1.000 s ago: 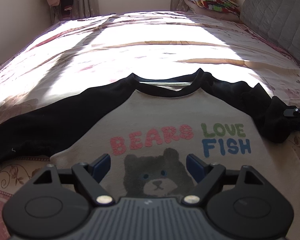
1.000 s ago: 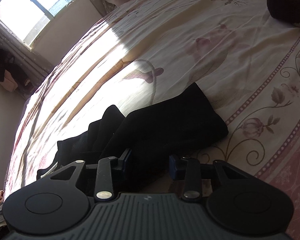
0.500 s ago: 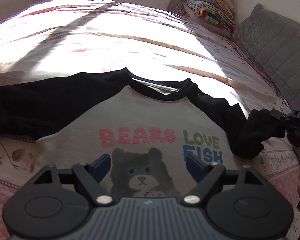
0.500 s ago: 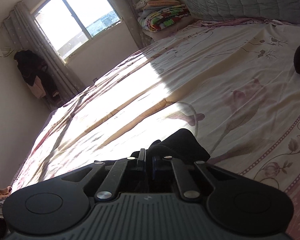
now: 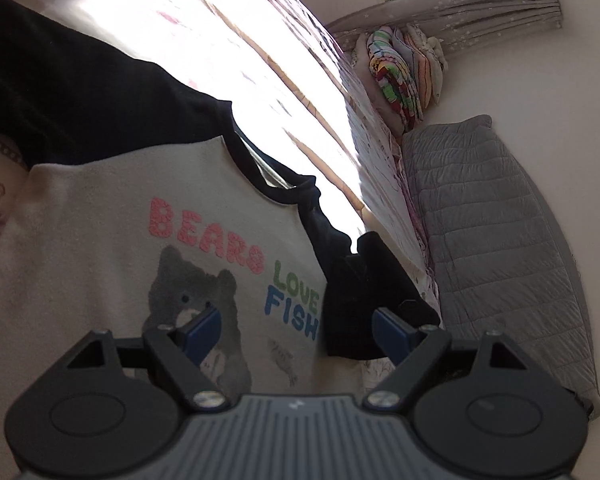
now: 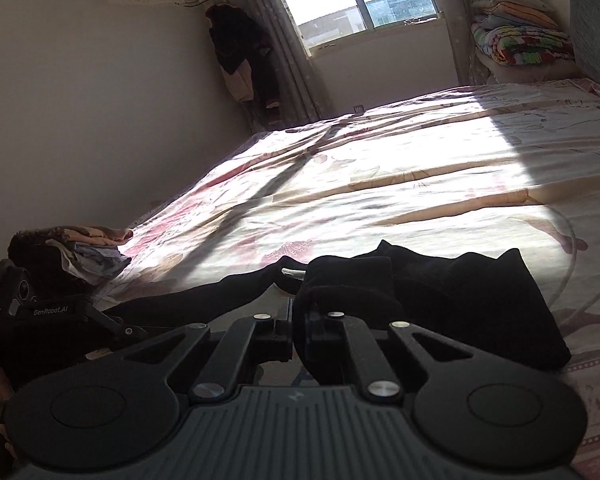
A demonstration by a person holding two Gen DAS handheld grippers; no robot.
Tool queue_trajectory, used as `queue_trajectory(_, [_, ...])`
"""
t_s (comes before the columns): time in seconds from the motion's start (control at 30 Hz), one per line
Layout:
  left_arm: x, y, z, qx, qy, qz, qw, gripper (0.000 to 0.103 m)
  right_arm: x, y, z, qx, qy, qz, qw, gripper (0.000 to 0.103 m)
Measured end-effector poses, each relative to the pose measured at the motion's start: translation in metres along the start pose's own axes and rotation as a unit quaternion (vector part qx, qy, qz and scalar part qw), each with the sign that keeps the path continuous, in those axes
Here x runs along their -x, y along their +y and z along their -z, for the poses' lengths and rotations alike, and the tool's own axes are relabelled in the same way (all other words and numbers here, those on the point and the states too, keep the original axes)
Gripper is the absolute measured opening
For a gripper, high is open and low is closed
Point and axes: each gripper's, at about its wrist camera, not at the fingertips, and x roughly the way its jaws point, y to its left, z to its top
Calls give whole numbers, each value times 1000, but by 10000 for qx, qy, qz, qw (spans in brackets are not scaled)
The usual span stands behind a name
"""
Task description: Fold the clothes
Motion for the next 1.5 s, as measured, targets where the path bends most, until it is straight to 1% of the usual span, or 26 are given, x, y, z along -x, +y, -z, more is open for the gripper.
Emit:
queue_trajectory(0.1, [-1, 9, 2, 267, 41, 92, 9996, 84, -8, 23, 14, 481, 290, -240, 9981, 6])
queue_trajectory(0.17, [-4, 17, 3, 468, 103, 84, 9988, 84, -13, 36, 26, 816, 492, -369, 9948, 6])
queue_trajectory(0.23, [-5, 24, 5, 627, 171, 49, 9979, 84, -16, 50, 39, 1211, 720, -493, 9888, 6])
queue_trajectory(0.33, [-8, 31, 7, 786, 232, 3, 9966, 84, -18, 62, 53, 1586, 1011, -653, 9800, 7])
queue_trajectory(0.43, [-8, 33, 8, 813, 236, 0, 9964, 84, -17, 73, 64, 2017, 1155, -626, 9706, 11])
queue_trajectory(0.5, [-9, 32, 8, 790, 247, -26, 9966, 84, -15, 80, 70, 2314, 1237, -625, 9629, 12])
queue_trajectory(0.57, [-10, 31, 8, 751, 265, -64, 9968, 84, -15, 87, 75, 2603, 1243, -585, 9557, 17])
queue_trajectory(0.63, [-8, 31, 9, 709, 296, -93, 9970, 84, -13, 94, 79, 2987, 1201, -584, 9450, 18])
queue_trajectory(0.77, [-7, 33, 8, 720, 344, -97, 9968, 84, -3, 106, 86, 3580, 1135, -876, 9226, 18])
queue_trajectory(0.83, [-6, 34, 9, 719, 367, -97, 9967, 84, -2, 111, 89, 3740, 1166, -1093, 9136, 18])
queue_trajectory(0.9, [-4, 34, 10, 686, 399, -120, 9968, 83, -2, 115, 93, 3842, 1217, -1164, 9078, 18])
queue_trajectory(0.97, [-3, 34, 12, 634, 445, -197, 9968, 79, -6, 115, 97, 3912, 1307, -1094, 9044, 18])
queue_trajectory(1.03, [0, 33, 14, 571, 491, -333, 9966, 69, -10, 112, 98, 3921, 1351, -999, 9044, 18])
queue_trajectory(1.07, [2, 33, 16, 534, 502, -410, 9965, 66, -11, 110, 98, 3880, 1353, -980, 9064, 18])
queue_trajectory(1.1, [3, 32, 17, 487, 507, -494, 9963, 59, -11, 108, 97, 3839, 1355, -962, 9083, 18])
queue_trajectory(1.13, [4, 31, 19, 444, 501, -571, 9961, 51, -12, 106, 97, 3798, 1356, -943, 9102, 18])
queue_trajectory(1.17, [4, 30, 21, 362, 495, -714, 9956, 37, -13, 105, 96, 3757, 1358, -924, 9121, 18])
queue_trajectory(1.2, [4, 29, 22, 293, 474, -890, 9945, 26, -13, 103, 96, 3736, 1359, -892, 9132, 18])
queue_trajectory(1.23, [4, 29, 23, 238, 446, -1066, 9930, 6, -13, 102, 95, 3735, 1337, -856, 9140, 20])
queue_trajectory(1.27, [5, 28, 24, 184, 418, -1242, 9912, 5, -13, 101, 95, 3731, 1313, -819, 9148, 24])
queue_trajectory(1.33, [10, 25, 23, 200, 316, -1367, 9899, 5, -12, 98, 95, 3682, 1239, -751, 9184, 31])
queue_trajectory(1.4, [17, 19, 23, 196, 183, -1442, 9892, 5, -11, 98, 97, 3685, 1158, -712, 9196, 31])
queue_trajectory(1.5, [29, 9, 25, 246, 35, -1455, 9890, 5, -8, 98, 99, 3692, 974, -701, 9216, 30])
